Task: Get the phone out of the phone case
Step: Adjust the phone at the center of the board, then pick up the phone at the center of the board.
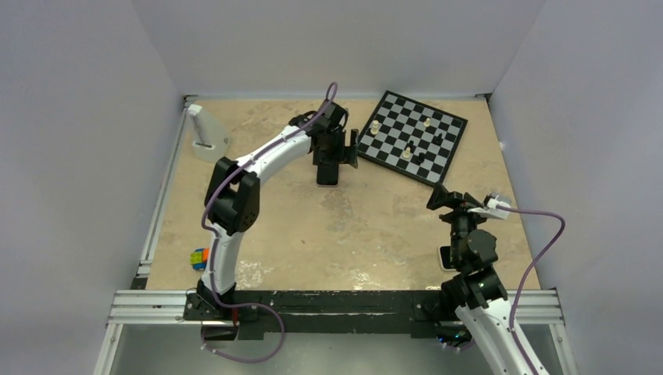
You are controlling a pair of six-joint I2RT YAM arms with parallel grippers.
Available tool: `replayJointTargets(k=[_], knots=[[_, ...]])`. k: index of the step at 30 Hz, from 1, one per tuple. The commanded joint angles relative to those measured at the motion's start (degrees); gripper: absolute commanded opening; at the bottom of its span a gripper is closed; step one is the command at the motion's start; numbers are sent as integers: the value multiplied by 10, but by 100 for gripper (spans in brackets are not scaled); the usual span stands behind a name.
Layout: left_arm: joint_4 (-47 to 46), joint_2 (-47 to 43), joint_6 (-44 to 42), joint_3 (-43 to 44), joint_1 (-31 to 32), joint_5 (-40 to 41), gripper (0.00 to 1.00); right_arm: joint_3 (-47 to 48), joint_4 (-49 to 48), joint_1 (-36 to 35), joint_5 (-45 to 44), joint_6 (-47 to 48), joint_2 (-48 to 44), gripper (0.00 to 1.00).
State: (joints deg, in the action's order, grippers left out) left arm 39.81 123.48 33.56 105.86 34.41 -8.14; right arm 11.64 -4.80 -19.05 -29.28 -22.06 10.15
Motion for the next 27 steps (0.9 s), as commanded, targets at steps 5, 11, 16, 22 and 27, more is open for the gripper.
replayJointTargets(k=[5, 11, 16, 22, 27], knots=[[175, 36, -124, 145, -17, 136, 99, 2, -24, 2, -7, 0, 11, 99], [230, 110, -145, 232, -21, 187, 100, -1, -22, 2, -5, 1, -1, 99], [210, 123, -133, 227, -28, 161, 100, -1, -23, 2, -5, 2, 0, 99], [192, 136, -108, 228, -29, 100, 100, -1, -25, 2, -5, 4, 3, 99], [188, 157, -77, 233, -30, 102, 100, -1, -25, 3, -5, 4, 1, 99]])
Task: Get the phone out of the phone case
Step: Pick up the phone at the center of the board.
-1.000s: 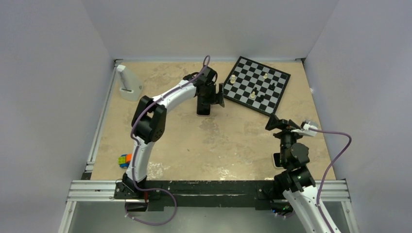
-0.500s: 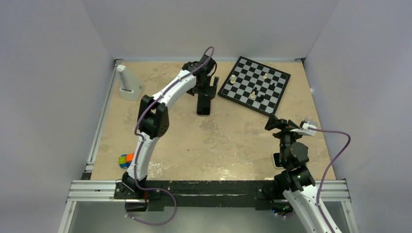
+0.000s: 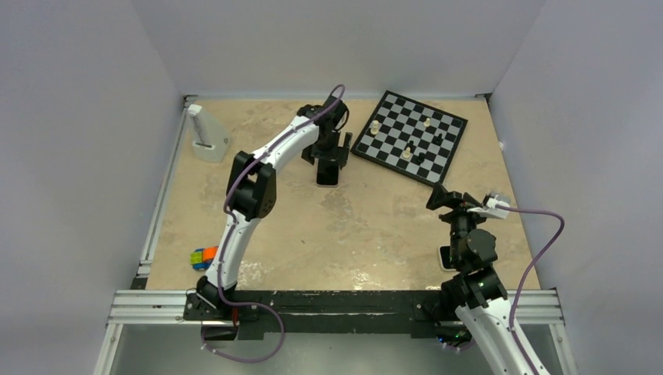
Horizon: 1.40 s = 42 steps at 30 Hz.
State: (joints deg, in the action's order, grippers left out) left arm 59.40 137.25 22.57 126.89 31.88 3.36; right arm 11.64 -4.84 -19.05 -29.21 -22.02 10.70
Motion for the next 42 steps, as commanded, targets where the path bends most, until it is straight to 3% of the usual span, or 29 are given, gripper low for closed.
replayJointTargets(k=[1, 10, 15, 21, 27, 29, 34, 42], knots=[[-4, 23, 43, 26, -5, -9, 100, -1, -25, 2, -6, 4, -5, 99], [10, 46, 81, 38, -5, -8, 100, -1, -26, 2, -7, 6, -4, 99], [28, 45, 91, 27, -5, 21, 90, -1, -27, 2, -9, 7, -2, 98], [-17, 2, 88, -63, -5, 14, 66, 0, -26, 2, -11, 8, -1, 99], [-54, -94, 72, -205, 5, 11, 63, -1, -25, 2, -11, 8, -4, 99], [-82, -137, 62, -277, 7, 0, 65, -1, -26, 2, -8, 9, -4, 99], [-86, -157, 30, -285, 7, 12, 99, -1, -28, 2, -5, 10, 0, 99], [-23, -78, 12, -175, 5, 46, 100, -1, -23, 2, -5, 10, -7, 99]])
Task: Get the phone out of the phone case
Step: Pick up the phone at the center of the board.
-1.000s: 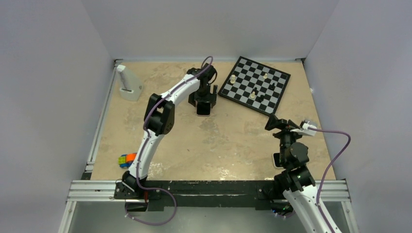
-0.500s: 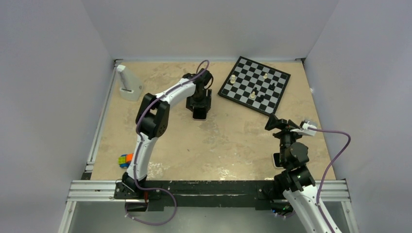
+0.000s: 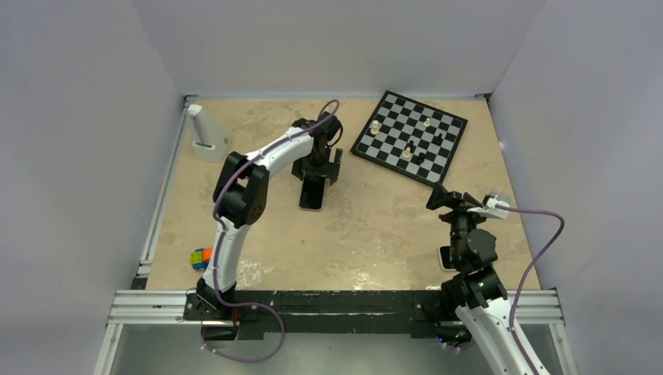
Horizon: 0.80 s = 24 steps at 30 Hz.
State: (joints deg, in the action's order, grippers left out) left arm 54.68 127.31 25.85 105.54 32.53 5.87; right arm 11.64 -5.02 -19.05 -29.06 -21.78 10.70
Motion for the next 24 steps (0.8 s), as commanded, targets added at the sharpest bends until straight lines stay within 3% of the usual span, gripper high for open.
replayJointTargets(k=[1, 13, 17, 24], knots=[[24, 23, -22, 37, -1, 20, 100, -2, -21, 2, -7, 7, -9, 99], [10, -4, -15, -42, -1, 19, 100, -1, -23, 2, -4, 8, -3, 99], [-3, 9, -17, -44, -5, -37, 99, -2, -23, 2, -3, 8, -6, 99], [6, 11, -38, -46, -13, -56, 85, -1, -23, 2, -3, 8, -5, 99]])
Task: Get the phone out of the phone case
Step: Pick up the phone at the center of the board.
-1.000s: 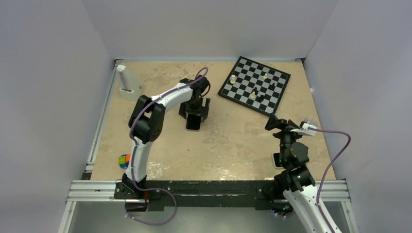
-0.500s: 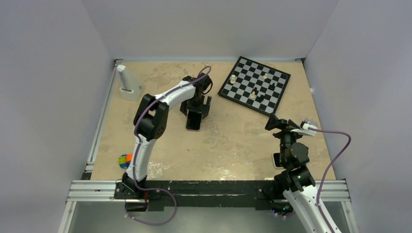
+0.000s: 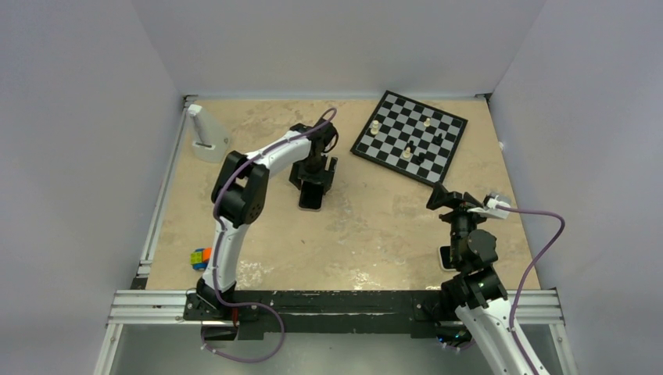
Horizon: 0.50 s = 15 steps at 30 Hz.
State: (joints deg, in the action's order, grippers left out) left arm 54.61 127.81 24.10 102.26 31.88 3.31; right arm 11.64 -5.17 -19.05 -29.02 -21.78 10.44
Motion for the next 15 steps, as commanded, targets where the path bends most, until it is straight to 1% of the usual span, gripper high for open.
replayJointTargets(k=[1, 4, 6, 10, 12, 13, 14, 15], knots=[[8, 5, -26, -14, -8, -44, 82, -1, -21, 2, -3, 8, -2, 99], [9, 4, -35, -15, -10, -59, 70, -1, -22, 2, -3, 8, 1, 99], [8, 4, -41, -15, -10, -66, 59, 0, -23, 2, -2, 8, 3, 98], [7, -2, -46, -17, -9, -85, 28, 0, -23, 2, -2, 8, 8, 99], [7, -14, -47, -21, -9, -87, 18, 1, -25, 2, -1, 8, 13, 99], [8, -24, -49, -20, -8, -86, 10, 2, -26, 2, -1, 9, 16, 99], [11, -35, -51, -19, -7, -82, 0, 3, -27, 2, 0, 9, 20, 99], [13, -46, -52, -18, -6, -79, 0, 4, -29, 2, 1, 9, 26, 99]])
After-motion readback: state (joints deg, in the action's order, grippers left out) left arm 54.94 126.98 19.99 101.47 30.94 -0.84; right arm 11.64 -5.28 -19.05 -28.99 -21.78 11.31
